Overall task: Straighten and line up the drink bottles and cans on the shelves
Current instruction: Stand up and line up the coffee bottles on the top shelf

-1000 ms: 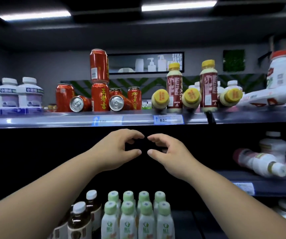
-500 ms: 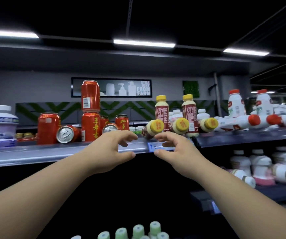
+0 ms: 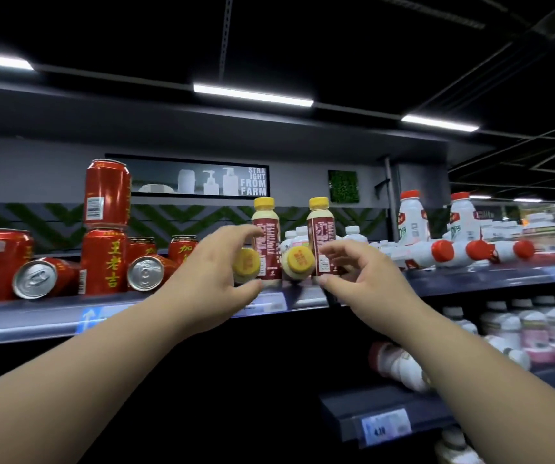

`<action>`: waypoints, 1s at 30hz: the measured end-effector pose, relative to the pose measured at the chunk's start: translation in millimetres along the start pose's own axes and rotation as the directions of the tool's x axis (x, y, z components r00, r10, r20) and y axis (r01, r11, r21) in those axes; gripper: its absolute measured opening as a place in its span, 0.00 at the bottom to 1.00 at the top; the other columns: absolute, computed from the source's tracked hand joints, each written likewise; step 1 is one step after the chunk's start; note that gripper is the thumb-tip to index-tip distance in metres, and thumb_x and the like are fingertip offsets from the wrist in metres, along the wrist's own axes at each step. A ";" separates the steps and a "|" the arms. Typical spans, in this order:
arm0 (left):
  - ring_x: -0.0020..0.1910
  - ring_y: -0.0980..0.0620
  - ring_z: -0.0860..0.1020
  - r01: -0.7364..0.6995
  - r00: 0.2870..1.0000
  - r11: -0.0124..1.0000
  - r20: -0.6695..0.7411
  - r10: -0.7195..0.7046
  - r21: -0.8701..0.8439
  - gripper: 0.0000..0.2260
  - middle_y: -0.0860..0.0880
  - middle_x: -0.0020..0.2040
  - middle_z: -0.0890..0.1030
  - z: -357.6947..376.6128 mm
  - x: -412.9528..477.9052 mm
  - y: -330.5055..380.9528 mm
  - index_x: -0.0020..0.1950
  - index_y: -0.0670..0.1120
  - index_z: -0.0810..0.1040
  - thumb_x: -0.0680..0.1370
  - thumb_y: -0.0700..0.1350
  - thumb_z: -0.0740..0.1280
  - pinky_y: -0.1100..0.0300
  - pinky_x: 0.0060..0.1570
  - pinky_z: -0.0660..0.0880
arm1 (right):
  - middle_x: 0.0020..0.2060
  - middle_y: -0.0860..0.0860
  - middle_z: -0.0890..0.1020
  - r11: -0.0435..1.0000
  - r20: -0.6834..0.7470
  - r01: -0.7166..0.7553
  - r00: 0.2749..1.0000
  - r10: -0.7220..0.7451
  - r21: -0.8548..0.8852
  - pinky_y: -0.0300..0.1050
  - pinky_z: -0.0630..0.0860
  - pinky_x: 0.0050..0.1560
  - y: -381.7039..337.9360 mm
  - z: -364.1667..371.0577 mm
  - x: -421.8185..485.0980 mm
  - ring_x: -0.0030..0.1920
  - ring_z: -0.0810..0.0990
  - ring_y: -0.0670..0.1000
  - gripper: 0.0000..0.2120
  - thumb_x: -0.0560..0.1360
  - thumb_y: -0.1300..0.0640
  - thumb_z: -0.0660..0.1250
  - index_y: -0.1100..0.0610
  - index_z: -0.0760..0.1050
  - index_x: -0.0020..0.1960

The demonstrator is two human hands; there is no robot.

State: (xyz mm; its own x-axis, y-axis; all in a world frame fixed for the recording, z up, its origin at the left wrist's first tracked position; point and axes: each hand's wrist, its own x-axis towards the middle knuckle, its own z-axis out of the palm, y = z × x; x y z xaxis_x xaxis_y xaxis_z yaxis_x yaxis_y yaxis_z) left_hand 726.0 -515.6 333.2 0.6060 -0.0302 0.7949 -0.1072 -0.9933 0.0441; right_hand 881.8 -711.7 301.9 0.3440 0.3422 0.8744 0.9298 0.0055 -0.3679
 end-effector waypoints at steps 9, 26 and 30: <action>0.64 0.62 0.65 -0.144 0.972 0.987 -0.175 0.156 0.078 0.26 0.59 0.64 0.70 60.2 39.0 73.5 0.70 0.53 0.69 0.74 0.48 0.73 0.65 0.66 0.60 | 0.61 0.47 0.75 0.986 -0.019 -0.020 1.000 0.017 -0.165 0.40 0.67 0.63 71.4 -48.0 24.5 0.61 0.72 0.46 0.30 0.69 0.59 0.76 0.48 0.72 0.68; 0.70 0.55 0.61 0.182 0.948 0.963 -0.224 -0.225 -0.197 0.40 0.54 0.70 0.59 178.5 90.6 88.2 0.77 0.55 0.55 0.71 0.43 0.74 0.58 0.72 0.60 | 0.50 0.44 0.80 0.999 0.114 -0.036 0.993 0.036 0.000 0.36 0.73 0.43 149.0 -26.5 76.5 0.49 0.79 0.46 0.20 0.69 0.54 0.77 0.43 0.74 0.57; 0.71 0.54 0.60 0.209 0.940 0.951 -0.221 -0.259 -0.228 0.40 0.54 0.73 0.56 184.5 101.7 83.7 0.78 0.54 0.51 0.74 0.43 0.72 0.58 0.72 0.59 | 0.47 0.41 0.81 0.994 -0.008 -0.017 1.000 0.018 0.108 0.38 0.72 0.47 148.8 -28.3 92.2 0.49 0.78 0.42 0.16 0.70 0.49 0.77 0.46 0.77 0.56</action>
State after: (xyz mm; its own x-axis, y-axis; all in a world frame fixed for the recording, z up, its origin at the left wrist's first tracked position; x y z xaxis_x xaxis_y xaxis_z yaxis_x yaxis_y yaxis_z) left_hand 924.2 -622.4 306.1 0.4231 0.2539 0.8698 -0.1555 -0.9253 0.3458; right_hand 1055.5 -705.9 336.7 0.3613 0.3344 0.8704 0.9046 0.1008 -0.4142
